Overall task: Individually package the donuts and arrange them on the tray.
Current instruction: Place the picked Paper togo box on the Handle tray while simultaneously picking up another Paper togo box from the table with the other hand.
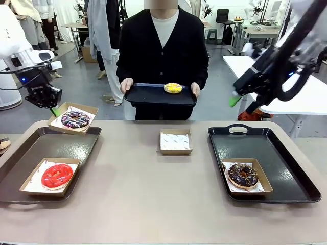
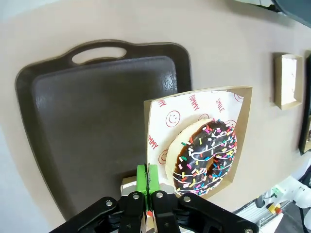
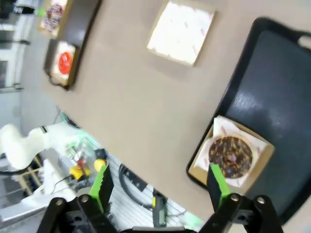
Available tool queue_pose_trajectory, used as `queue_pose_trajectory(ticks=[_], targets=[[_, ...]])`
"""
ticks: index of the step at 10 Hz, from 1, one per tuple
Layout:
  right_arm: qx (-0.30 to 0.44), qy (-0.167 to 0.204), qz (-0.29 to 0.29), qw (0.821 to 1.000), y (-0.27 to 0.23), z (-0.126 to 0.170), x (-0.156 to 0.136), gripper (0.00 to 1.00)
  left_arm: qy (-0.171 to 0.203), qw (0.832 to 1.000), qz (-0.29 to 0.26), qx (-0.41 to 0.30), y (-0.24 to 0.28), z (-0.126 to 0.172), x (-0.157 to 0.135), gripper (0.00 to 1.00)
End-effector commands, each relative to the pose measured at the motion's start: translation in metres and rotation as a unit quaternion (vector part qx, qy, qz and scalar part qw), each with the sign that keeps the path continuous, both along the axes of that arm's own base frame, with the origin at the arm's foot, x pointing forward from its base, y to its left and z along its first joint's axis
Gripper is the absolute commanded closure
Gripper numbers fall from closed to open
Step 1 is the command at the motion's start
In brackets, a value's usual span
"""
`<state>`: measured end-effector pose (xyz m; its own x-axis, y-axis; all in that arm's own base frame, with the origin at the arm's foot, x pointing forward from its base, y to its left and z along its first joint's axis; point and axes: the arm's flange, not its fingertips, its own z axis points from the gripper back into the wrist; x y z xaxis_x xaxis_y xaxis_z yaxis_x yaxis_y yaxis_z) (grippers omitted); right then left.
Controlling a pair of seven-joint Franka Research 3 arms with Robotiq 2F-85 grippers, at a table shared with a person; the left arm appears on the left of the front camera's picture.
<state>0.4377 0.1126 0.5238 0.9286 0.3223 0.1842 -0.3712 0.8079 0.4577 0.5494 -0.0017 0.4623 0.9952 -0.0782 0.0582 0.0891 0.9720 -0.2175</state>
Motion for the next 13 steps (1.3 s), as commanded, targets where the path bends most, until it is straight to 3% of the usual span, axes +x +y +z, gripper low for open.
queue_pose_trajectory(ticks=[1, 4, 6, 13], targets=[[-0.045, -0.028, -0.018, 0.998, 0.027, -0.026, 0.017, 0.00, -0.006, 1.000, 0.000, 0.014, 0.004, -0.017, -0.008, 0.99], [-0.073, -0.054, -0.001, 0.996, 0.066, -0.054, 0.028, 0.00, 0.009, 0.999, 0.025, 0.029, 0.016, -0.038, -0.013, 0.99], [-0.056, -0.040, 0.013, 0.998, 0.073, -0.055, 0.028, 0.00, 0.018, 0.999, 0.031, 0.029, 0.018, -0.044, -0.015, 0.99], [-0.060, -0.052, 0.016, 0.997, 0.068, -0.054, 0.027, 0.00, 0.016, 1.000, 0.017, 0.015, 0.016, -0.040, -0.012, 0.99]])
